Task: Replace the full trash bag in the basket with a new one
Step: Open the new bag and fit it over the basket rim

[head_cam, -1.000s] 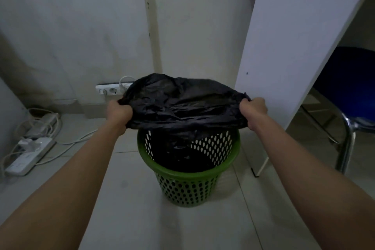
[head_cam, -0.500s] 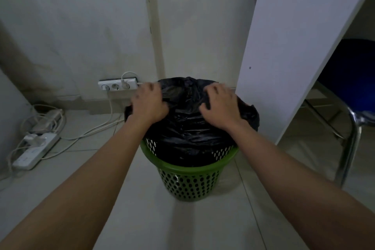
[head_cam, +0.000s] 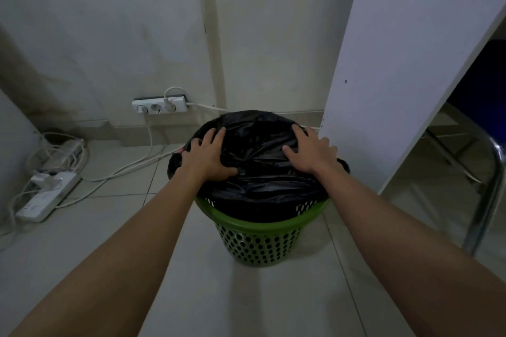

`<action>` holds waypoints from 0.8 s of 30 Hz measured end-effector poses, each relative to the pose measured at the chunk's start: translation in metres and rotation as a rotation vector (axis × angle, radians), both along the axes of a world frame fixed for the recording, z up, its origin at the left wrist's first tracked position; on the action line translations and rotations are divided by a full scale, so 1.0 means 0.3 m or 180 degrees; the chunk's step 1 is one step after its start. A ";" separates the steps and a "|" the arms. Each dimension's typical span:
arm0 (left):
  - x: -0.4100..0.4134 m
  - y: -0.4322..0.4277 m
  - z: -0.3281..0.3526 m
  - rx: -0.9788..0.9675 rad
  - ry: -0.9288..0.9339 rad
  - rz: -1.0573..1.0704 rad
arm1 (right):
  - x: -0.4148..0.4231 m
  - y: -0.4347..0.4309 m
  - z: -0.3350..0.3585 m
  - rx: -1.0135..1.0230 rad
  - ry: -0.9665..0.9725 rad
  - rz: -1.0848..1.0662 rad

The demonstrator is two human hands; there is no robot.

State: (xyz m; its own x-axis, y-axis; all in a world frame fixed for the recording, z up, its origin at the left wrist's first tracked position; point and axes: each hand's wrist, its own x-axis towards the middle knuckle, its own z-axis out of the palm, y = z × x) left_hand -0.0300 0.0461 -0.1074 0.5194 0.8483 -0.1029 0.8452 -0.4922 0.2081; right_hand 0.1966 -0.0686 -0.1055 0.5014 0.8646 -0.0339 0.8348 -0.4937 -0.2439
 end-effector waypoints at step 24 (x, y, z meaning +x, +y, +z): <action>-0.084 -0.093 0.144 -0.0228 0.0205 -0.0887 | -0.146 -0.126 0.239 -0.2265 0.0586 0.2105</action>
State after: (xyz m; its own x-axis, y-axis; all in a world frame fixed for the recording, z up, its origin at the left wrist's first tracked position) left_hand -0.0551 0.0182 -0.0641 0.7217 0.6634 -0.1976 0.6922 -0.6932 0.2010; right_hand 0.1527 -0.1063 -0.0337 -0.1405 0.7163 -0.6835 0.9741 -0.0236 -0.2249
